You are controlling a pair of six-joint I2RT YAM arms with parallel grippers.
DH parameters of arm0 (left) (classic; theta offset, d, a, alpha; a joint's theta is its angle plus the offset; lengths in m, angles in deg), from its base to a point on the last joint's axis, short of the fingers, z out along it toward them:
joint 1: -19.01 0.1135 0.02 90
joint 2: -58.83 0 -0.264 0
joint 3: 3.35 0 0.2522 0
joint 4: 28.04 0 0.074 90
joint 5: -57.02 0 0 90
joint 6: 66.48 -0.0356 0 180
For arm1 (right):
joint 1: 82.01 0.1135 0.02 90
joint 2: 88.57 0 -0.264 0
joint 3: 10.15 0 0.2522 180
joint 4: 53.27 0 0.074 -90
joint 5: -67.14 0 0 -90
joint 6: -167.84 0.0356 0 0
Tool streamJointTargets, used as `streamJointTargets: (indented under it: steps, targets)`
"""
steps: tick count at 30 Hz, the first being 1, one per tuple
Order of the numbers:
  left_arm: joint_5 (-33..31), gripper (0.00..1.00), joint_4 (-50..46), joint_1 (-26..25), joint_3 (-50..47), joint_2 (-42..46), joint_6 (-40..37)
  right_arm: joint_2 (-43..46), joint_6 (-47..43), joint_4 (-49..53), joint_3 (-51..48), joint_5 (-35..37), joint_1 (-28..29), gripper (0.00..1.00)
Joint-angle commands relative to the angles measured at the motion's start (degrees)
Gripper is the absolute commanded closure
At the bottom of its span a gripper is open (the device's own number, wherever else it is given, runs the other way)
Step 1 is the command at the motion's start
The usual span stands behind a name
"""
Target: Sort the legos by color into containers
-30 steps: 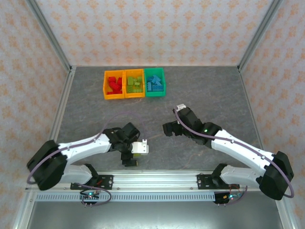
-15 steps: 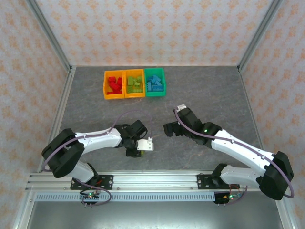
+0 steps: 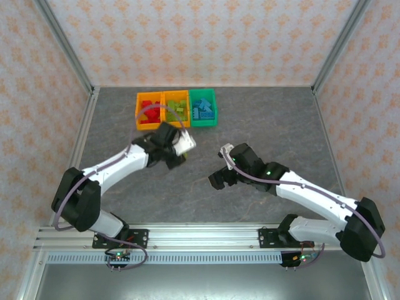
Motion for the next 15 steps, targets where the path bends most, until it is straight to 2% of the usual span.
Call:
streamJointTargets:
  steps: [1,6,9,13,15]
  targets:
    - [-4.22,0.81,3.27,4.03,11.06,-7.35,11.43,-4.52,-3.18,-1.37,4.32,-0.72,0.26,0.0]
    - [-15.04,0.81,-5.07,7.62,36.55,-25.51,23.1,-9.12,-2.37,-0.91,7.45,-0.14,0.26,0.01]
    - [-17.57,0.81,-10.0,9.12,49.32,-34.67,27.93,-8.76,-1.98,-1.3,7.28,1.66,0.26,0.01]
    - [-18.24,0.78,-12.15,10.28,57.99,-41.19,31.2,-6.62,-1.38,-0.86,6.22,4.54,0.26,0.01]
    - [-18.07,0.7,-13.09,10.5,60.3,-42.92,32.23,-5.29,-0.83,-0.79,5.37,5.64,0.27,0.01]
